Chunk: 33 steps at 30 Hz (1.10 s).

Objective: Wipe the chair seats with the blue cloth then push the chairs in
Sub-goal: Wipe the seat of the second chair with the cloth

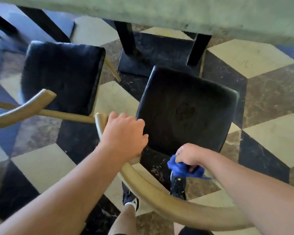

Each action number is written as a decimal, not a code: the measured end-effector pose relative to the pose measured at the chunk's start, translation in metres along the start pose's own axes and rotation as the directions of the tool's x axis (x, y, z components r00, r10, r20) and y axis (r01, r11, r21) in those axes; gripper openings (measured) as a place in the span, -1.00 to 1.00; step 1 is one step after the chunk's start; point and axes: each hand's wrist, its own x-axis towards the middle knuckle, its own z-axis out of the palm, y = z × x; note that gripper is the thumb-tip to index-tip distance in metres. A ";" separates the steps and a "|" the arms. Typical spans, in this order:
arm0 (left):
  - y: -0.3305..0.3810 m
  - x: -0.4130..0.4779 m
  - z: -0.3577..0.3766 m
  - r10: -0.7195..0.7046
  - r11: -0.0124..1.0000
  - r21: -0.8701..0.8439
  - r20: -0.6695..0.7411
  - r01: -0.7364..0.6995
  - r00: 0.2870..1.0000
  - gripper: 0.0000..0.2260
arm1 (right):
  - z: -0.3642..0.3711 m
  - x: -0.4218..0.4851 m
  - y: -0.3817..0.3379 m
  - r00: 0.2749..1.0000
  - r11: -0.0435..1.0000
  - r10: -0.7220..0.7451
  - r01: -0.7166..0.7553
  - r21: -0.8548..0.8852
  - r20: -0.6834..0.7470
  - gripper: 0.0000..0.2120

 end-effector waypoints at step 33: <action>-0.071 0.070 -0.023 -0.204 0.893 -0.252 0.512 0.372 0.835 -0.58 | -0.052 0.009 -0.120 0.867 0.909 -0.268 0.372 0.189 -0.421 -0.73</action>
